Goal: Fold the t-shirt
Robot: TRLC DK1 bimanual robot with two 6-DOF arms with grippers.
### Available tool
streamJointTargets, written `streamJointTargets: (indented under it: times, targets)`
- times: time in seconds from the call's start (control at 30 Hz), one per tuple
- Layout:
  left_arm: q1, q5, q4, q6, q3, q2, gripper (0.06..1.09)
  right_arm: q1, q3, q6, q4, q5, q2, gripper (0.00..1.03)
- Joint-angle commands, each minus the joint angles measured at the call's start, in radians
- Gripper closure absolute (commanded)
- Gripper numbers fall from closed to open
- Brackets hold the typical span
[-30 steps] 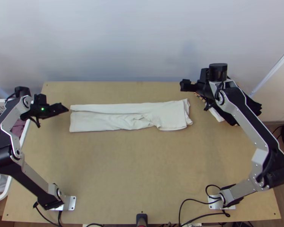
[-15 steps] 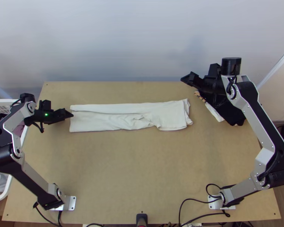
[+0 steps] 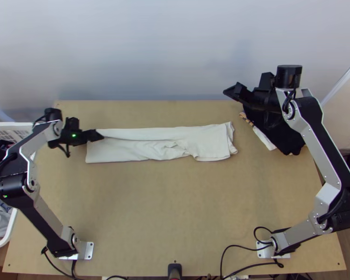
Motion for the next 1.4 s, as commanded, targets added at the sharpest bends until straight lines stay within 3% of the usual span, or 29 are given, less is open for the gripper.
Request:
streamJointTargets:
  times: [0.0,0.07,0.1,0.13,0.2,0.53,0.8,0.97,1.37]
  targets:
    - [-0.062,-0.035,0.004,-0.064,-0.019,0.066,0.11,0.008,0.026,0.021,-0.008,-0.008,-0.008,0.04]
    - [-0.082,-0.048,0.008,-0.072,-0.023,0.066,0.15,0.006,0.025,0.021,-0.008,-0.008,-0.009,0.04]
    - [-0.086,-0.050,0.011,-0.075,-0.026,0.066,0.25,0.005,0.020,0.021,-0.008,-0.008,-0.013,0.04]
    - [-0.088,-0.050,0.013,-0.075,-0.034,0.062,0.45,0.003,0.015,0.021,-0.008,-0.008,-0.016,0.04]
    - [-0.082,-0.062,0.053,-0.081,-0.054,0.051,1.03,0.000,0.003,0.020,-0.008,-0.008,-0.025,0.04]
    - [0.181,-0.068,-0.012,0.083,-0.054,0.031,1.04,-0.015,-0.049,0.014,-0.007,-0.008,-0.045,0.04]
    - [0.366,-0.067,-0.230,0.226,0.102,0.032,1.05,-0.014,-0.066,0.014,0.006,-0.008,-0.043,0.04]
    - [0.334,-0.047,-0.424,0.207,0.198,-0.052,1.05,-0.014,-0.069,0.014,0.006,-0.008,-0.043,0.04]
    - [-0.020,-0.015,-0.504,-0.014,0.351,-0.215,1.05,-0.018,-0.084,0.009,0.010,-0.008,-0.046,0.04]
